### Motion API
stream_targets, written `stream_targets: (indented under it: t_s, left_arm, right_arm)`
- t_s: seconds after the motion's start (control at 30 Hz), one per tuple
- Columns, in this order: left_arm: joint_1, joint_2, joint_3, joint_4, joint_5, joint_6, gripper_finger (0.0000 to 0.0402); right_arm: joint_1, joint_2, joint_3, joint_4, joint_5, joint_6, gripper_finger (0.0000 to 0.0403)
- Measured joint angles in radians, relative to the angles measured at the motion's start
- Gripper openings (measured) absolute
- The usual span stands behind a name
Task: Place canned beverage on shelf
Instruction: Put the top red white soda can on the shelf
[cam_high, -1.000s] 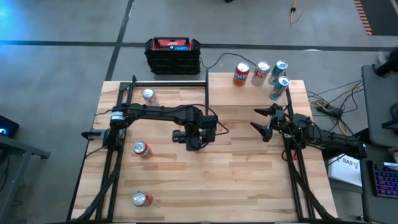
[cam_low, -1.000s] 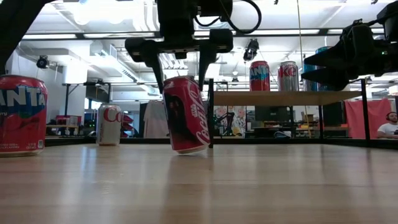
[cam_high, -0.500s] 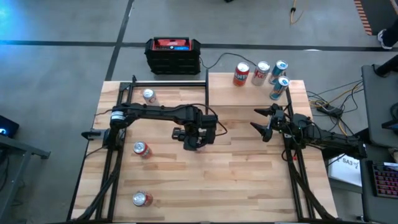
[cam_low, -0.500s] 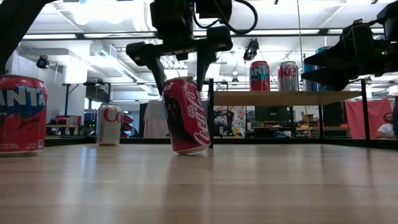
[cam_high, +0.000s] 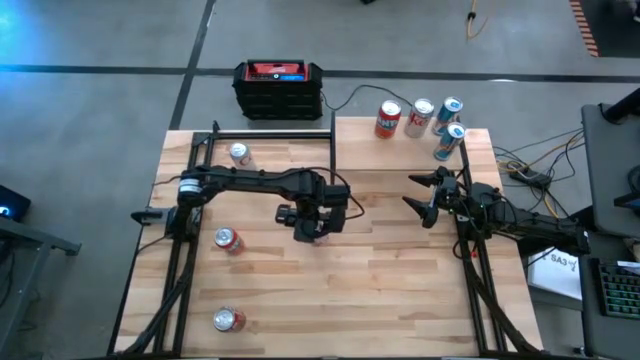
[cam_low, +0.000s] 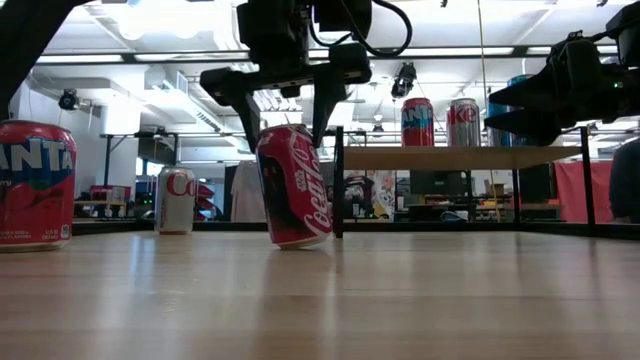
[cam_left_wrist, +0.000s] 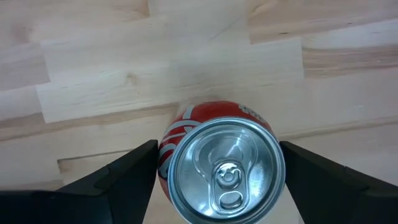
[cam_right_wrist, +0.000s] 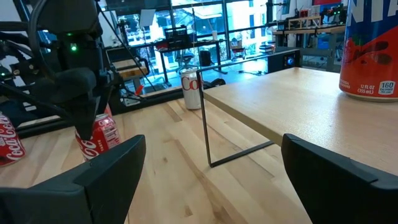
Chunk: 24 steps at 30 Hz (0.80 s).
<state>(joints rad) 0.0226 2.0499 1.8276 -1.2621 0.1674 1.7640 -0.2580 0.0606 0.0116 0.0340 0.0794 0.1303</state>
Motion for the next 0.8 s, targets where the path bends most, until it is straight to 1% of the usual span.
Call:
stream_targets:
  t_s: [0.2, 0.37, 0.53, 0.6, 0.67, 0.73, 0.8]
  left_arm:
    - [-0.003, 0.001, 0.023, 0.003, -0.006, 0.034, 0.0313]
    - [-0.005, 0.001, 0.057, 0.011, -0.004, 0.032, 0.0341]
    - [-0.008, 0.006, 0.080, 0.006, 0.000, -0.033, 0.0369]
    - [-0.010, 0.009, 0.079, 0.020, 0.000, -0.091, 0.0376]
    - [-0.014, 0.009, 0.078, 0.052, 0.000, -0.203, 0.0379]
    - [-0.020, 0.009, 0.078, 0.094, 0.007, -0.364, 0.0379]
    - [-0.027, 0.009, 0.078, 0.137, 0.024, -0.558, 0.0380]
  right_arm:
    - [0.000, 0.000, 0.000, 0.000, 0.000, 0.000, 0.0359]
    - [0.000, 0.000, 0.000, 0.000, 0.000, 0.000, 0.0359]
    - [0.000, 0.000, 0.000, 0.000, 0.000, 0.000, 0.0359]
    - [0.000, 0.000, 0.000, 0.000, 0.000, 0.000, 0.0359]
    - [0.000, 0.000, 0.000, 0.000, 0.000, 0.000, 0.0359]
    - [0.000, 0.000, 0.000, 0.000, 0.000, 0.000, 0.0359]
    - [0.000, 0.000, 0.000, 0.000, 0.000, 0.000, 0.0359]
